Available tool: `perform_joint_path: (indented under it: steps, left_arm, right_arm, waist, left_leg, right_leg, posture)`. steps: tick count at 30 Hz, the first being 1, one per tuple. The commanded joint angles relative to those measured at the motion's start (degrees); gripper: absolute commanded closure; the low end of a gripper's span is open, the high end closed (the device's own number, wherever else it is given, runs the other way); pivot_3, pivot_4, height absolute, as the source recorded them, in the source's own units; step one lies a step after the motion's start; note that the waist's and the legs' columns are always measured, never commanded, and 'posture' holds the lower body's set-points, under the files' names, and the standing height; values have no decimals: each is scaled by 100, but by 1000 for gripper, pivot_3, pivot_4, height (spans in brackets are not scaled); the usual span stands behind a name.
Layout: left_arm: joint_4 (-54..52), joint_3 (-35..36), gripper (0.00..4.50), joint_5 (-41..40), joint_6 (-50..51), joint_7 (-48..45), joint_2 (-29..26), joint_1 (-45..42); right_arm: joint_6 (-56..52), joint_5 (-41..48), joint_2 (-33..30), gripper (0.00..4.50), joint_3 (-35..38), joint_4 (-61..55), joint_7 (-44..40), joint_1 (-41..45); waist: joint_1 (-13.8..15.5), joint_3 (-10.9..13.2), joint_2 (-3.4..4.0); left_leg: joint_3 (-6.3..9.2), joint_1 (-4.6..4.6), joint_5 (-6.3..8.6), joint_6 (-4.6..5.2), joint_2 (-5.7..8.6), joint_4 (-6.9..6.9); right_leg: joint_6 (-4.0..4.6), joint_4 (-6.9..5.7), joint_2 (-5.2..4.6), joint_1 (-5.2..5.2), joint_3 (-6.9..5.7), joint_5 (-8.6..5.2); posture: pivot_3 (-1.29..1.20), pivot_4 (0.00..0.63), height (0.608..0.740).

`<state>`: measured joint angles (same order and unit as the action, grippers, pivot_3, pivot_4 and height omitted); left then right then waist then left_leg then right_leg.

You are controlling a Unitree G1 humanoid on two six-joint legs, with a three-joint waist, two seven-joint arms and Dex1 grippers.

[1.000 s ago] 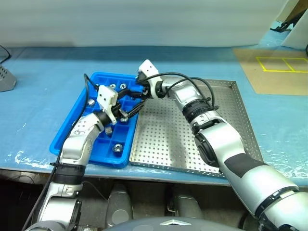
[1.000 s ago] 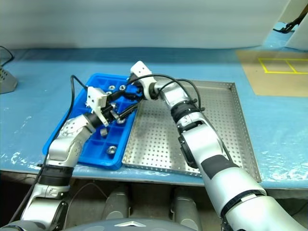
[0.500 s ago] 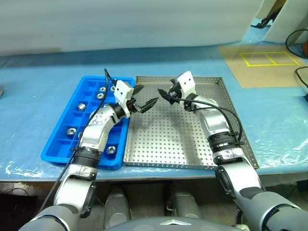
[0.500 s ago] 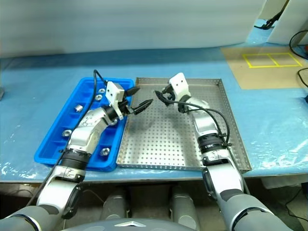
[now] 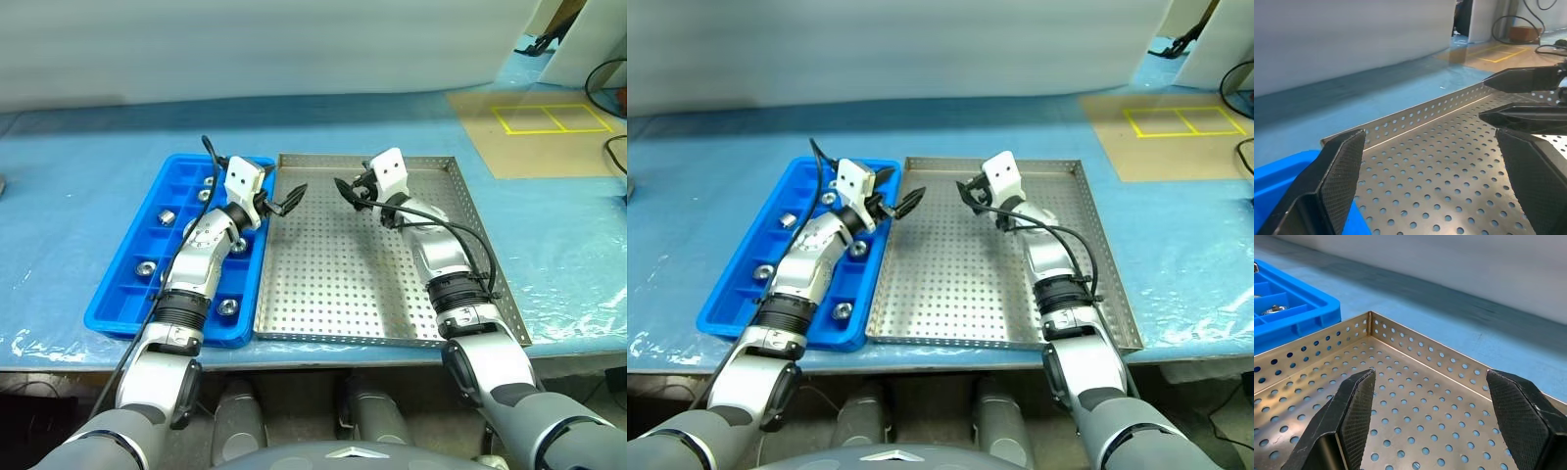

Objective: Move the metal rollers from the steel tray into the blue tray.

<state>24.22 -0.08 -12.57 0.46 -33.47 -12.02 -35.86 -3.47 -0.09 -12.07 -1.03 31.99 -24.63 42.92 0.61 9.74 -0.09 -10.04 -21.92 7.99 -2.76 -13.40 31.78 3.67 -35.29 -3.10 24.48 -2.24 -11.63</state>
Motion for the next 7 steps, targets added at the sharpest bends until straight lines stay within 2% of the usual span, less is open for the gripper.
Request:
perform_joint_path:
  steps: [1, 7]
  left_arm:
    - [-136, 96, 0, -8, -83, 91, 36, -25]
    - [-76, 350, 0, -19, -58, 695, 138, -33]
  right_arm:
    - [259, -20, 11, 753, 3, 7, 121, 210]
    - [411, -62, 49, 753, 5, 222, 342, 309]
  waist:
    - [4, 0, 0]
    - [6, 0, 0]
  left_leg:
    - [0, 0, 0, 0, 0, 0]
    - [0, 1, 0, 0, -1, 0]
  right_leg:
    - [0, 0, 0, 0, 0, 0]
    - [-2, 0, 0, 0, 1, 1]
  posture:
    - [-262, 150, 740]
    - [-237, 150, 740]
